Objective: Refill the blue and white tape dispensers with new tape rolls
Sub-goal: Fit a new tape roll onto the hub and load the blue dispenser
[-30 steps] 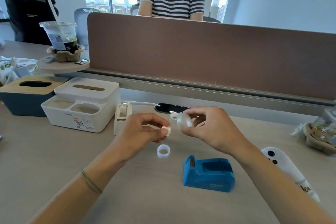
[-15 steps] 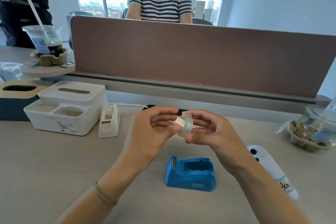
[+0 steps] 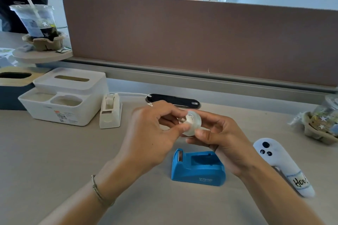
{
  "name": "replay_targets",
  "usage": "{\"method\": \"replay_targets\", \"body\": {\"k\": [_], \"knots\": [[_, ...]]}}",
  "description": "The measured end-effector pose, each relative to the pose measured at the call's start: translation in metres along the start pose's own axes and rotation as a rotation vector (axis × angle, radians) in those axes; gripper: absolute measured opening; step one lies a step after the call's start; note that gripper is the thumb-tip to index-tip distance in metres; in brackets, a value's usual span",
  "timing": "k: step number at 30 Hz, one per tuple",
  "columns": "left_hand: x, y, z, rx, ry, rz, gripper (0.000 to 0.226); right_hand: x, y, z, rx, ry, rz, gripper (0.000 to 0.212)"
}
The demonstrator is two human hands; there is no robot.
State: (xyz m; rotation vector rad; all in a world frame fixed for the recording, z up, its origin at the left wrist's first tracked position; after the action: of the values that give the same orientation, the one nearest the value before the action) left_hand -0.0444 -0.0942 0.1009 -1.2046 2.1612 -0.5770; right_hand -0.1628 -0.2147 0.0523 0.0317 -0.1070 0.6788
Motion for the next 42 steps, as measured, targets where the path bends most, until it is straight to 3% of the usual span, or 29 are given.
{"method": "replay_targets", "body": {"k": [7, 14, 21, 26, 30, 32, 36, 42], "knots": [[0.001, 0.004, -0.002, 0.034, -0.043, -0.028, 0.023, 0.004, 0.003, 0.006, -0.024, 0.039, 0.019, 0.041], [0.005, 0.008, -0.006, 0.213, -0.085, 0.035, 0.023, -0.001, 0.004, 0.009, 0.026, 0.11, -0.064, 0.031], [0.011, 0.006, 0.011, -0.045, 0.081, 0.053, 0.023, -0.007, 0.003, 0.009, 0.047, 0.129, -0.154, 0.027], [0.015, 0.007, 0.012, -0.077, 0.086, 0.105, 0.022, -0.004, 0.005, 0.008, 0.036, 0.158, -0.158, 0.027], [0.019, 0.006, 0.027, -0.399, 0.279, 0.212, 0.053, -0.007, 0.006, 0.015, -0.015, 0.17, -0.141, 0.031], [0.023, 0.009, 0.032, -0.521, 0.334, 0.301, 0.048, -0.007, 0.007, 0.019, -0.074, 0.219, -0.143, 0.033], [0.024, 0.009, 0.037, -0.563, 0.37, 0.317, 0.034, -0.005, 0.007, 0.023, -0.139, 0.321, -0.13, 0.035], [0.025, 0.01, 0.039, -0.56, 0.355, 0.326, 0.039, -0.006, 0.007, 0.027, -0.188, 0.498, -0.125, 0.043]]}}
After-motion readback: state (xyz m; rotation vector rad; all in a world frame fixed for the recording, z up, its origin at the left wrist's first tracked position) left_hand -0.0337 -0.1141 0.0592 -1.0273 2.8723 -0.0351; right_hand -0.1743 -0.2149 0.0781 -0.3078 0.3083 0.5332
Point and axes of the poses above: each hand's wrist, its own y-axis away from the middle knuckle, its own x-axis out of the palm, z = x × y, the point moved 6 cm from there along -y, towards the middle knuckle, and after that the axes turned 15 degrees about -z, right-handed, at the moved point
